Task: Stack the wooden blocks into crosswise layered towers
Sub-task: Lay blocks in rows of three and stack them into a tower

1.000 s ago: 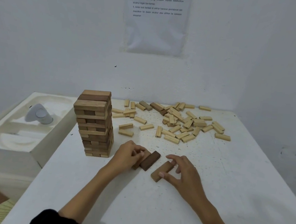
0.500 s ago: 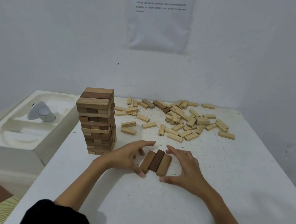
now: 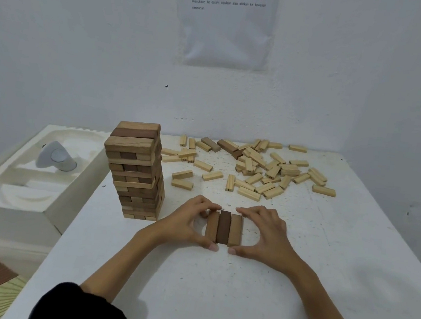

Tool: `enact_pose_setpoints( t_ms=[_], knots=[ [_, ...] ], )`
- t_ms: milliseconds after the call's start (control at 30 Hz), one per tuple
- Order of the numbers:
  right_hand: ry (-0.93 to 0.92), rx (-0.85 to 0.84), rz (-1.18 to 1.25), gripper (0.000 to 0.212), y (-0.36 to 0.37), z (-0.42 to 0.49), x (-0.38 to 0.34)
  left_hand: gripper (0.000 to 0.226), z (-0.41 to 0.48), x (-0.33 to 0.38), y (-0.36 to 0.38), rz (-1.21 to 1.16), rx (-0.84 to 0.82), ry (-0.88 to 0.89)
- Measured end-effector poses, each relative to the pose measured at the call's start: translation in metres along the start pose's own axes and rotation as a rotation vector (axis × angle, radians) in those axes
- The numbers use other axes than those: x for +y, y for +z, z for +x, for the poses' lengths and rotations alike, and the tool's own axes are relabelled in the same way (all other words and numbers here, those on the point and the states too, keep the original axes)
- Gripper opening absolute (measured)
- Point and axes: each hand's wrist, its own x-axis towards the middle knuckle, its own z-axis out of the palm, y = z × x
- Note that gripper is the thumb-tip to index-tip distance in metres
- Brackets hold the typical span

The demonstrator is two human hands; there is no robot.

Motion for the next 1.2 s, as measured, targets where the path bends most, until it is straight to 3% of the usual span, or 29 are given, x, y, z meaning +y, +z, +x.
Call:
enact_pose_setpoints(
  t_ms=[200, 700, 900, 1200],
  knots=[
    [-0.036, -0.013, 0.052, 0.082, 0.002, 0.004, 0.0, 0.07, 0.001, -0.004, 0.004, 0.021, 0.023, 0.004],
    [-0.071, 0.033, 0.092, 0.082, 0.008, 0.012, -0.006, 0.079, -0.002, 0.0, 0.007, 0.002, 0.06, 0.01],
    [-0.075, -0.034, 0.074, 0.092, 0.001, 0.008, -0.003, 0.081, -0.003, -0.002, 0.003, 0.019, 0.042, 0.002],
    [-0.094, -0.007, 0.078, 0.079, 0.002, 0.01, -0.006, 0.068, -0.004, 0.0, 0.007, 0.005, 0.096, -0.004]
  ],
)
